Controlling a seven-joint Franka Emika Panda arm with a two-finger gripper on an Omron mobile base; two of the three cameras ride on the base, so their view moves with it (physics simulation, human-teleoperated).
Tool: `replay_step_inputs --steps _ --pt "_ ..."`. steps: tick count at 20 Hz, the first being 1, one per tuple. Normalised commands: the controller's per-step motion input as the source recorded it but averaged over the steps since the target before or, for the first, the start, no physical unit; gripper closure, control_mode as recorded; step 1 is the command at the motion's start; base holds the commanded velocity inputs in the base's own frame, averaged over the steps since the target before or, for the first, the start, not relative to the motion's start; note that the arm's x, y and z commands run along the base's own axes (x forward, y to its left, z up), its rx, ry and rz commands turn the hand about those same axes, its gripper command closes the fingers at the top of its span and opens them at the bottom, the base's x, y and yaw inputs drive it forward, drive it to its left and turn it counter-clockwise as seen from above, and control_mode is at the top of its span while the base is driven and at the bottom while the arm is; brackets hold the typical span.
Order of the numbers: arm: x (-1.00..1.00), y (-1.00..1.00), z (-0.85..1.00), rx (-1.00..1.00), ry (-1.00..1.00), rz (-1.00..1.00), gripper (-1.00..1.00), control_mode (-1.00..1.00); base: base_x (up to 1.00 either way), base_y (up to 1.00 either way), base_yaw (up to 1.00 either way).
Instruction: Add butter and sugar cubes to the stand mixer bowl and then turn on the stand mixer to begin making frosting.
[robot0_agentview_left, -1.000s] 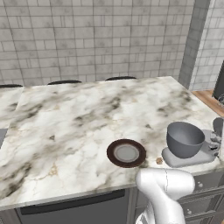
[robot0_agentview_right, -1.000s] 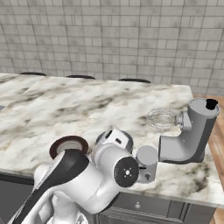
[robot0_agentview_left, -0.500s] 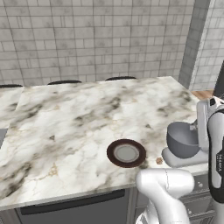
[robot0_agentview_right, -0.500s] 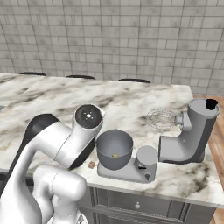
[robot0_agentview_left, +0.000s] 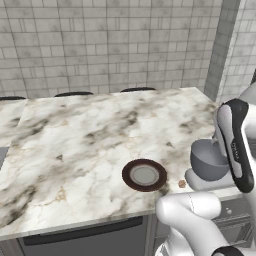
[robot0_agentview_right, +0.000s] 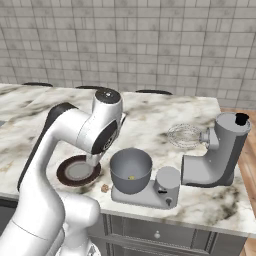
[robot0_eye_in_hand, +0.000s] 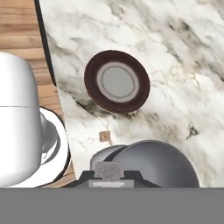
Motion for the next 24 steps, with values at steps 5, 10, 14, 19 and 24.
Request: replay_step_inputs --steps 5,10,14,19,24 --pt "0.22 -0.26 -0.32 -0.03 0.19 0.02 1.00 -1.00 0.00 0.00 0.00" --pt "0.03 -0.02 -0.47 -0.05 0.09 0.00 1.00 -1.00 0.00 0.00 0.00" --pt "0.10 0.00 -0.42 -0.05 0.03 0.00 1.00 -1.00 0.00 0.00 0.00" --pt "0.26 -0.13 -0.31 -0.03 0.05 0.00 1.00 -1.00 0.00 0.00 0.00" --pt "0.27 -0.21 -0.33 -0.03 0.07 0.00 1.00 -1.00 0.00 0.00 0.00"
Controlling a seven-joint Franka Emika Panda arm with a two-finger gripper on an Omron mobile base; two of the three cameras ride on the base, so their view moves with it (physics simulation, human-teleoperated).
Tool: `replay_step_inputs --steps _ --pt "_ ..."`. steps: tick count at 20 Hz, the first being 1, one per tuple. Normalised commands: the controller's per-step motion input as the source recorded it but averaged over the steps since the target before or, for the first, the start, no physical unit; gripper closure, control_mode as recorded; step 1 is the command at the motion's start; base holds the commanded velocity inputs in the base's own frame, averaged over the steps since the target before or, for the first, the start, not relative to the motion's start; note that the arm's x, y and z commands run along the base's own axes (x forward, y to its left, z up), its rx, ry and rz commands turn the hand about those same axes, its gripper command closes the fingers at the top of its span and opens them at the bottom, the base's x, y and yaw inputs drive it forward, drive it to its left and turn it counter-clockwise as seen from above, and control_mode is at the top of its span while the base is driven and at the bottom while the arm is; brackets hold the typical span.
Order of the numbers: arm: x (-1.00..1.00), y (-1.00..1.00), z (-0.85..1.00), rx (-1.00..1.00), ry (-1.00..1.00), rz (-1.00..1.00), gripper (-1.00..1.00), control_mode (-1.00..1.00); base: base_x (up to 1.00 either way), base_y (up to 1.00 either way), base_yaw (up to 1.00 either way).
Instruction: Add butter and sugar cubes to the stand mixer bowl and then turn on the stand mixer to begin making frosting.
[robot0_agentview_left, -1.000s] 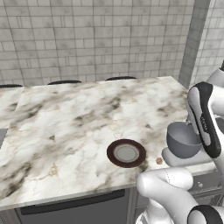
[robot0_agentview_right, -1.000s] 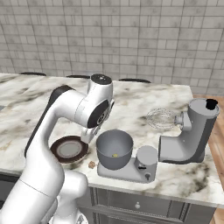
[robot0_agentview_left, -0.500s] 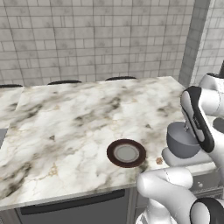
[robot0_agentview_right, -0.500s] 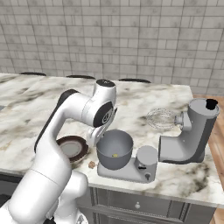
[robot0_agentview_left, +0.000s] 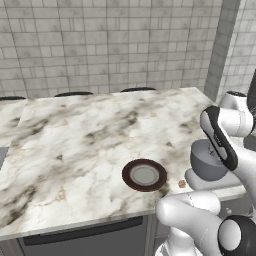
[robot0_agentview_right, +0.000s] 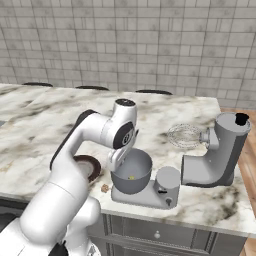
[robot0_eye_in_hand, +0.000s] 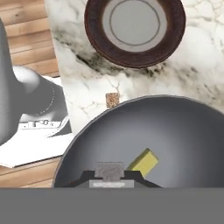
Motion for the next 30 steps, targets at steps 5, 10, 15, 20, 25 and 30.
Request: replay_step_inputs --steps 5,10,15,20,25,30 --pt "0.27 -0.11 -0.30 -0.02 0.10 0.00 1.00 -1.00 0.00 0.00 0.00" --pt "0.22 -0.04 -0.27 0.00 0.08 0.00 1.00 -1.00 0.00 0.00 0.00" --pt "0.03 -0.02 -0.25 0.00 0.00 0.00 -1.00 -1.00 0.00 0.00 0.00" --pt "0.00 -0.02 -0.03 0.00 -0.05 0.00 -1.00 -1.00 0.00 0.00 0.00" --pt "0.00 -0.02 0.00 0.00 -0.06 0.00 -1.00 -1.00 0.00 0.00 0.00" --pt "-0.11 0.04 0.29 -0.01 -0.07 0.00 -1.00 -1.00 0.00 0.00 0.00"
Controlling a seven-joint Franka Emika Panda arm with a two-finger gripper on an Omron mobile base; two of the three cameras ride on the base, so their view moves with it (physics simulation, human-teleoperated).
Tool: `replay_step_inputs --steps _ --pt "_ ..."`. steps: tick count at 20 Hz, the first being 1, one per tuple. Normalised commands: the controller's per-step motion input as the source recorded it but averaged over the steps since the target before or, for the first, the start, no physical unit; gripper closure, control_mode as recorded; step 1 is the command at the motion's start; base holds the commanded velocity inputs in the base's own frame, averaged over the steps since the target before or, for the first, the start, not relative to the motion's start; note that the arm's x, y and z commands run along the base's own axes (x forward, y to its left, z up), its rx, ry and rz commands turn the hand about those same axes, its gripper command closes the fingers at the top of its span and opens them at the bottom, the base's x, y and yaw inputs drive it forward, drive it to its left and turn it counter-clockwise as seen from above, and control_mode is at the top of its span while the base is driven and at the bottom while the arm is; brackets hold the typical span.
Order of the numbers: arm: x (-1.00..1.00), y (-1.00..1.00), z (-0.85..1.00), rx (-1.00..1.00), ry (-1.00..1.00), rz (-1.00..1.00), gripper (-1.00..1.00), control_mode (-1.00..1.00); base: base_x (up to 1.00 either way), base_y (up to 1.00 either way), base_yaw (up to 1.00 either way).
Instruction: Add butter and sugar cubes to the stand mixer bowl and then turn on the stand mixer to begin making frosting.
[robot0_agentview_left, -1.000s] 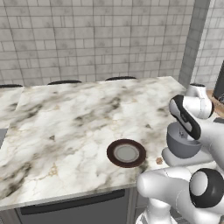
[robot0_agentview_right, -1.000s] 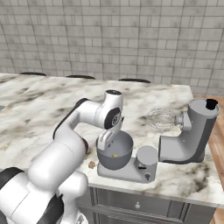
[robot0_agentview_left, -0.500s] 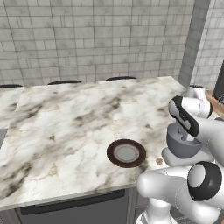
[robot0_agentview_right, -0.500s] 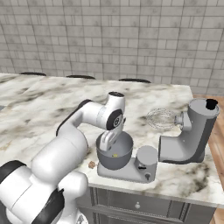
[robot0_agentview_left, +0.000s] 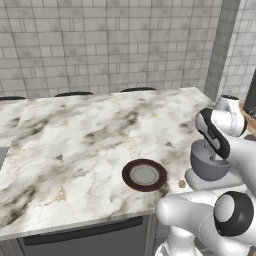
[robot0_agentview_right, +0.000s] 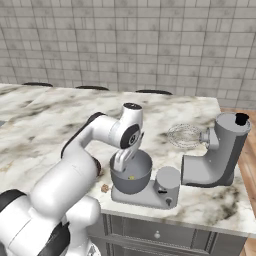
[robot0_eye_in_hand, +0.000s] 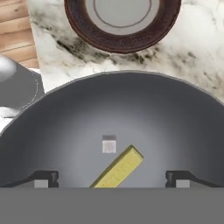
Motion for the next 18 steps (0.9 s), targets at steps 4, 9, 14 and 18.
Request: replay_step_inputs --steps 4,9,14,18 --pt "-0.31 0.41 0.59 -0.08 -0.10 0.00 -1.00 -1.00 0.00 0.00 0.00" --pt "-0.34 0.69 0.56 -0.17 -0.13 0.00 -1.00 -1.00 0.00 0.00 0.00" --pt "-0.25 0.81 0.13 -0.22 -0.03 0.00 -1.00 -1.00 0.00 0.00 0.00" --pt "-0.01 0.61 -0.20 -0.20 0.04 0.00 -1.00 -1.00 0.00 0.00 0.00"
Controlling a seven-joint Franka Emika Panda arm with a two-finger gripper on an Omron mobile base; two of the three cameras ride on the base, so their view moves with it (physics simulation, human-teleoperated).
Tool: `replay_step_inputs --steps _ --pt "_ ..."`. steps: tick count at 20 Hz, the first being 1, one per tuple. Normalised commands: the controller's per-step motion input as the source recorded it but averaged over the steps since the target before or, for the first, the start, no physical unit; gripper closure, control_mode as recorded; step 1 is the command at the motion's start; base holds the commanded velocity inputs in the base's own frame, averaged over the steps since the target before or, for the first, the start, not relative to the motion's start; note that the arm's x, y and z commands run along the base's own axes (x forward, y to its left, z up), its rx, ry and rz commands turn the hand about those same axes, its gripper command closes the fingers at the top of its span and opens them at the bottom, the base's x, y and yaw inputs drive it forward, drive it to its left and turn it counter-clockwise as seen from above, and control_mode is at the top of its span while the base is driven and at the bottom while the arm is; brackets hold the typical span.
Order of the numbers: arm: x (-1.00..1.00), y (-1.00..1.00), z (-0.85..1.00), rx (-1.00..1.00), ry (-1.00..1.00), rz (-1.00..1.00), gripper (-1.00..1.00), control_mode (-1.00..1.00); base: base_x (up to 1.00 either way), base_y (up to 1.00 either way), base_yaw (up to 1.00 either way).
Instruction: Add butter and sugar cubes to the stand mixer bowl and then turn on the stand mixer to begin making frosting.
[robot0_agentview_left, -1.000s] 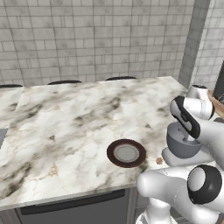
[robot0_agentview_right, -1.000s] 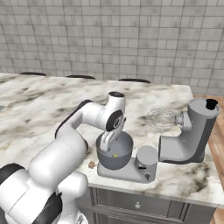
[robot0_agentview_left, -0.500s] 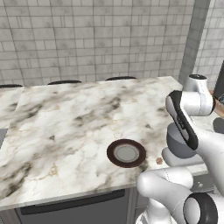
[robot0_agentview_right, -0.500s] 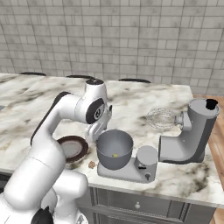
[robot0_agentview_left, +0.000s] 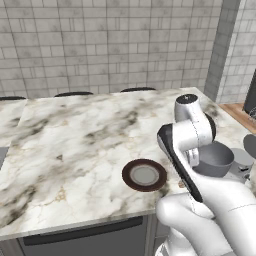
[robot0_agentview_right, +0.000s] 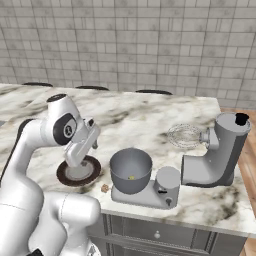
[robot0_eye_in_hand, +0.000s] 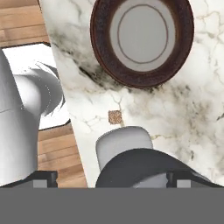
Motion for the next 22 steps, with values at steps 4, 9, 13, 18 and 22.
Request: replay_step_inputs --steps 4,9,13,18,22 --pt "0.00 0.38 -0.39 -0.16 0.04 0.00 -1.00 -1.00 0.00 0.00 0.00" --pt "0.00 0.19 -0.37 -0.10 0.02 0.00 -1.00 -1.00 0.00 0.00 0.00" --pt "0.00 0.01 -0.43 -0.08 0.02 0.00 -1.00 -1.00 0.00 0.00 0.00" --pt "0.00 -0.03 -0.34 -0.02 0.01 0.00 -1.00 -1.00 0.00 0.00 0.00" --pt "0.00 -0.13 -0.27 0.00 0.00 0.00 -1.00 -1.00 0.00 0.00 0.00"
